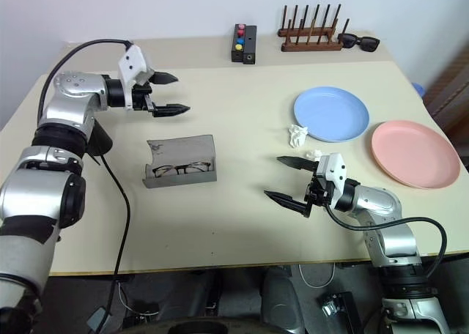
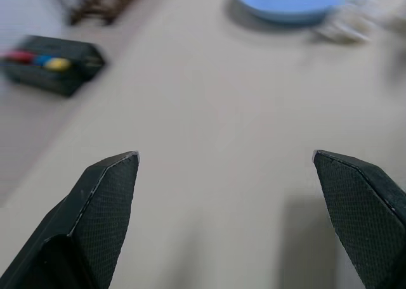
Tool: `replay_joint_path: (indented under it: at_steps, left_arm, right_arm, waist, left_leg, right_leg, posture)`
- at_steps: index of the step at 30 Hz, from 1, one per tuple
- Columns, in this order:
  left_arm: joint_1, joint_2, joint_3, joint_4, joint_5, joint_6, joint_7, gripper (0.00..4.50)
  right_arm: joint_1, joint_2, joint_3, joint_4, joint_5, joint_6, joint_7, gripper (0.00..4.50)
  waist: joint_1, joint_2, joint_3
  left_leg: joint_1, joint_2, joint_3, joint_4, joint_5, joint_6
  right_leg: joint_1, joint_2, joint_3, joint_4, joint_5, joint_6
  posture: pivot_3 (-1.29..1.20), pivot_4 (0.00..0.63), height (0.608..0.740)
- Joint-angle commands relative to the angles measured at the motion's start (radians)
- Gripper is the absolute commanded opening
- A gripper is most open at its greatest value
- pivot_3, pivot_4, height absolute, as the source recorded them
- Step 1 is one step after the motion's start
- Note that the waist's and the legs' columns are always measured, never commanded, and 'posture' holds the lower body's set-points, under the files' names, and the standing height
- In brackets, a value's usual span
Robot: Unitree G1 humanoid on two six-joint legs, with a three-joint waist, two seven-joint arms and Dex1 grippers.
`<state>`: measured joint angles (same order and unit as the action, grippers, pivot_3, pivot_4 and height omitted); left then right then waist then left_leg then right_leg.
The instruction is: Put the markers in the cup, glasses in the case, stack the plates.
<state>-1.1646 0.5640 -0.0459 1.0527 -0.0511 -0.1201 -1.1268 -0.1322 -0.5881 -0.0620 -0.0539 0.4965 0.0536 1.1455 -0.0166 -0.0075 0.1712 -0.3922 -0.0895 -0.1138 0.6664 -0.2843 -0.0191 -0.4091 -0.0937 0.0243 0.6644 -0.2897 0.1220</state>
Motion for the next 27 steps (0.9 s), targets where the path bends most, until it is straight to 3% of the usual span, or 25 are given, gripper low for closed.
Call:
replay_joint_path:
  at_steps: [1, 10, 13, 20, 27]
  left_arm:
    - [0.027, 0.024, 0.008, -0.022, 0.024, 0.015, 0.061, 4.47]
    - [0.152, -0.039, 0.003, -0.086, 0.058, 0.054, 0.236, 4.47]
    - [0.172, -0.050, 0.016, -0.121, 0.031, 0.109, 0.215, 3.62]
    - [0.213, -0.026, -0.001, -0.188, 0.051, 0.159, 0.218, 0.05]
    - [0.250, 0.034, -0.026, -0.201, 0.082, 0.144, 0.175, 0.05]
  right_arm:
    - [-0.030, -0.008, -0.023, -0.030, 0.022, -0.004, 0.007, 4.50]
    - [-0.042, 0.002, -0.029, 0.009, 0.013, -0.034, 0.020, 4.50]
    - [-0.034, 0.002, -0.030, 0.005, 0.013, -0.041, 0.018, 4.50]
    - [-0.025, 0.000, -0.034, 0.010, 0.014, -0.052, 0.018, 4.50]
    - [-0.028, 0.003, -0.032, 0.014, 0.014, -0.056, 0.017, 4.50]
  waist:
    - [0.000, 0.000, 0.000]
    - [0.009, 0.000, 0.000]
    - [0.005, -0.001, 0.000]
    - [-0.001, 0.000, 0.000]
    - [0.007, 0.000, 0.000]
  left_leg:
    - [0.000, 0.000, 0.000, 0.000, 0.001, -0.001]
    - [0.000, -0.001, 0.000, 0.000, 0.001, -0.001]
    - [0.000, -0.001, 0.000, 0.000, 0.001, -0.001]
    - [0.000, -0.001, 0.000, 0.000, 0.001, -0.001]
    - [0.000, -0.001, 0.000, 0.000, 0.001, -0.001]
  right_leg:
    - [0.000, 0.000, 0.000, 0.000, 0.000, 0.000]
    - [0.000, -0.001, 0.000, 0.000, 0.000, 0.000]
    - [0.000, -0.001, 0.000, 0.000, 0.000, 0.000]
    - [-0.001, -0.001, 0.000, 0.000, 0.000, 0.000]
    - [0.000, -0.001, 0.000, 0.000, 0.000, 0.000]
  posture:
    - [0.00, 0.150, 0.740]
    - [0.00, 0.150, 0.740]
    - [0.00, 0.150, 0.740]
    - [0.00, 0.150, 0.740]
    - [0.00, 0.150, 0.740]
